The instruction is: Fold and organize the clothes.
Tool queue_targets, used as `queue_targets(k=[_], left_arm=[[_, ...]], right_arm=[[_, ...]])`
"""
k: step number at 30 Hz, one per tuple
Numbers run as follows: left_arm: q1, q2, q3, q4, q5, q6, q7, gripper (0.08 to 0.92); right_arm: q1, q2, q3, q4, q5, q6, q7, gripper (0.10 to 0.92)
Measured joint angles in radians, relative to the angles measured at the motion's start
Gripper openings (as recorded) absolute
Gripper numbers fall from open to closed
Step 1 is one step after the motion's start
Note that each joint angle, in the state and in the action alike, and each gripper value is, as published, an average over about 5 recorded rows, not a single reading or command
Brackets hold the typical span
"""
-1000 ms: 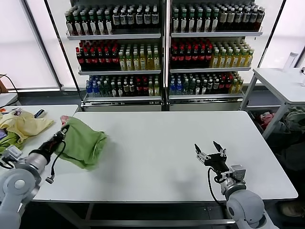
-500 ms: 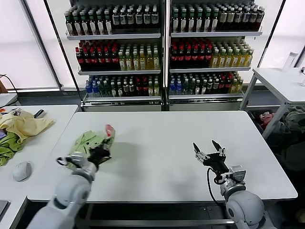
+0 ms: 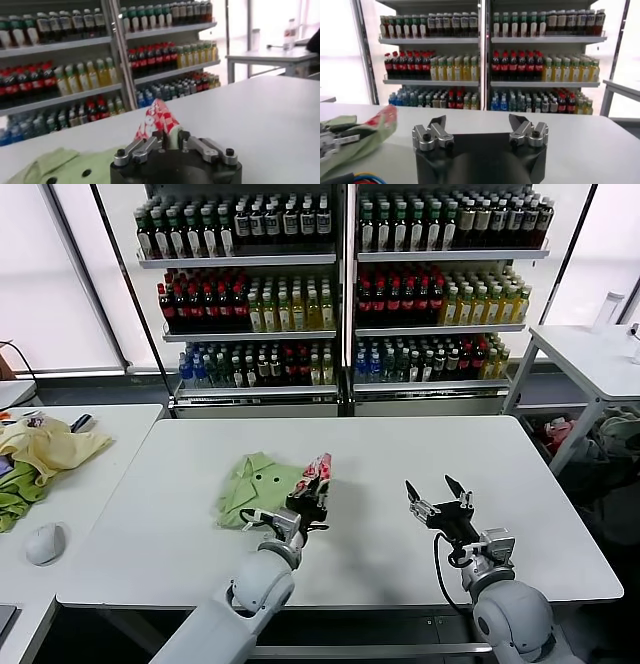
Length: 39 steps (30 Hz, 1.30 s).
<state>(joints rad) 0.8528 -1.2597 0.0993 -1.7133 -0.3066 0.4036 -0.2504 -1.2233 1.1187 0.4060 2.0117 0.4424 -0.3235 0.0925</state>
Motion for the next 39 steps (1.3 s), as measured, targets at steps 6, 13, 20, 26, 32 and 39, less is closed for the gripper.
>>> queue_targets(k=[6, 13, 20, 26, 32, 39], left_arm=[[-0.018, -0.006, 0.005, -0.027, -0.097, -0.006, -0.014, 0.504], [0.024, 0.034, -0.065, -0.119, -0.219, -0.027, -0.034, 0.704], [0.111, 0.123, -0.199, -0.191, -0.278, -0.057, -0.053, 0.819], [0.198, 0.163, -0.303, -0.228, -0.282, -0.077, -0.060, 0.823], [0.248, 0.171, -0.354, -0.244, -0.270, -0.088, -0.062, 0.823], [0.281, 0.169, -0.385, -0.256, -0.257, -0.093, -0.063, 0.823]], right_arm=[[0.027, 0.010, -0.042, -0.014, 0.013, -0.005, 0.023, 0.823], [0.105, 0.054, -0.133, -0.069, 0.055, -0.020, 0.082, 0.823], [0.225, 0.143, -0.245, -0.189, 0.104, -0.035, 0.173, 0.823], [0.319, 0.224, -0.325, -0.314, 0.147, -0.050, 0.237, 0.822], [0.386, 0.288, -0.381, -0.416, 0.186, -0.062, 0.287, 0.716], [0.432, 0.324, -0.407, -0.490, 0.232, -0.086, 0.336, 0.518]])
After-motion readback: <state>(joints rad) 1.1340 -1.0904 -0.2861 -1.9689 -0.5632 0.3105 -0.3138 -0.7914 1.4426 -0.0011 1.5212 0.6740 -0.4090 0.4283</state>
